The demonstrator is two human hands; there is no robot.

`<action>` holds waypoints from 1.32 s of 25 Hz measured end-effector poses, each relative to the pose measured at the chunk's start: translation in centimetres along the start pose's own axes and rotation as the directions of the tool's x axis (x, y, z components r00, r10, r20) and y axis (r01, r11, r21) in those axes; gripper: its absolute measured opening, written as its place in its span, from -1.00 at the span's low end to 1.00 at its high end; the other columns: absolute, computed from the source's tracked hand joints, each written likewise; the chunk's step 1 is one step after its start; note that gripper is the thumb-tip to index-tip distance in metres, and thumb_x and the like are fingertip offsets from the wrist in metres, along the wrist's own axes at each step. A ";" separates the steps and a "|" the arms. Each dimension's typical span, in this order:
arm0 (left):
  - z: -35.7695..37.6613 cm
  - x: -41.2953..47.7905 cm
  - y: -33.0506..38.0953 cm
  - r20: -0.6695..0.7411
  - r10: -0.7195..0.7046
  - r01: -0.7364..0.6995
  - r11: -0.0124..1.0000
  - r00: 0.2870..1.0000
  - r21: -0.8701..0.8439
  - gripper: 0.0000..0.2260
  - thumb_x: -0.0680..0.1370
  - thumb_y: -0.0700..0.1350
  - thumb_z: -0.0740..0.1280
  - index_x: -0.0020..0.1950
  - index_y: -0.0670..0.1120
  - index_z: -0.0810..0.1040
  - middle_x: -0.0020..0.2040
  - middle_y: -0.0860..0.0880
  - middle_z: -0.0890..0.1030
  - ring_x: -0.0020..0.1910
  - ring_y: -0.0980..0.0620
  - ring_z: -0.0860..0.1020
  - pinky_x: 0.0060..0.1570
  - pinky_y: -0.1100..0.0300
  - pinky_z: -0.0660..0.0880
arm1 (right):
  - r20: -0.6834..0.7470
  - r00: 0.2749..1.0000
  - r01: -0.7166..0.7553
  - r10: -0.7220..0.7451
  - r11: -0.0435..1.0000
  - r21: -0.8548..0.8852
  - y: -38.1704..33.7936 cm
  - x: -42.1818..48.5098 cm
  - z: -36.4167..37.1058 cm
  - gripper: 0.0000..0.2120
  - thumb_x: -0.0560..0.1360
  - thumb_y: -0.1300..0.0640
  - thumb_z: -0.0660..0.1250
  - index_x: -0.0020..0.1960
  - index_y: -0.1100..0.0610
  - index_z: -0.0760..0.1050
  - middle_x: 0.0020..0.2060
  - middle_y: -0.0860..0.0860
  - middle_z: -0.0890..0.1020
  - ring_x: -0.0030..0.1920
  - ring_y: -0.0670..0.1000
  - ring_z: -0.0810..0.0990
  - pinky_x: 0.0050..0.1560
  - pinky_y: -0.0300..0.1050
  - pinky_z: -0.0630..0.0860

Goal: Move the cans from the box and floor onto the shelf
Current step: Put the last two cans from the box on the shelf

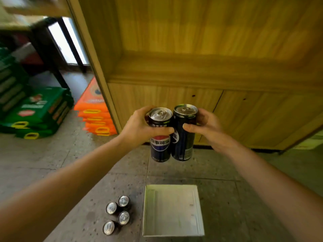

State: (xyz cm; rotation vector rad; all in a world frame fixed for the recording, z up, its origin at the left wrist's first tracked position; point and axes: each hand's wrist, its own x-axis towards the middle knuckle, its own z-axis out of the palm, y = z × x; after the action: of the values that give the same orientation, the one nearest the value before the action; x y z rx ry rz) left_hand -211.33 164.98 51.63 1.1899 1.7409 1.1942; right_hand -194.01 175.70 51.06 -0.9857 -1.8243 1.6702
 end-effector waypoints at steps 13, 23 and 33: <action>-13.5 4.8 43.5 -0.051 0.201 -0.200 0.980 0.978 0.023 -0.33 0.08 0.14 0.56 0.13 -0.04 0.52 0.04 -0.01 0.66 0.03 0.02 0.62 0.08 -0.03 0.56 | -0.161 0.963 0.220 -0.218 0.976 -0.006 -44.2 -2.8 -8.9 -0.43 0.30 0.29 0.46 0.28 0.13 0.40 0.19 0.03 0.55 0.23 0.00 0.47 0.16 -0.19 0.44; -9.3 17.7 50.2 -0.153 0.143 -0.148 0.989 0.978 -0.019 -0.27 -0.01 0.17 0.56 0.09 -0.03 0.52 0.08 -0.05 0.65 0.05 -0.02 0.61 0.08 -0.06 0.56 | -0.146 0.963 0.210 -0.226 0.971 -0.117 -49.8 7.3 -18.9 -0.32 0.32 0.25 0.46 0.37 0.12 0.28 0.35 0.09 0.41 0.35 0.07 0.36 0.32 -0.06 0.30; -6.1 31.3 49.8 -0.371 0.163 -0.112 0.982 0.914 0.155 -0.34 0.17 0.07 0.58 0.19 -0.08 0.47 0.14 -0.06 0.62 0.12 -0.03 0.57 0.09 0.04 0.54 | -0.129 0.960 0.244 -0.247 0.969 -0.044 -47.7 21.1 -24.9 -0.33 0.31 0.29 0.46 0.36 0.12 0.30 0.30 0.10 0.46 0.30 0.07 0.41 0.33 0.03 0.35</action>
State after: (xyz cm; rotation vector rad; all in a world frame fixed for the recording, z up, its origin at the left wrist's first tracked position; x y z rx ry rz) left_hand -212.50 200.18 99.07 1.2331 2.0772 1.4959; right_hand -197.53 207.98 98.95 -0.8223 -1.8034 1.4003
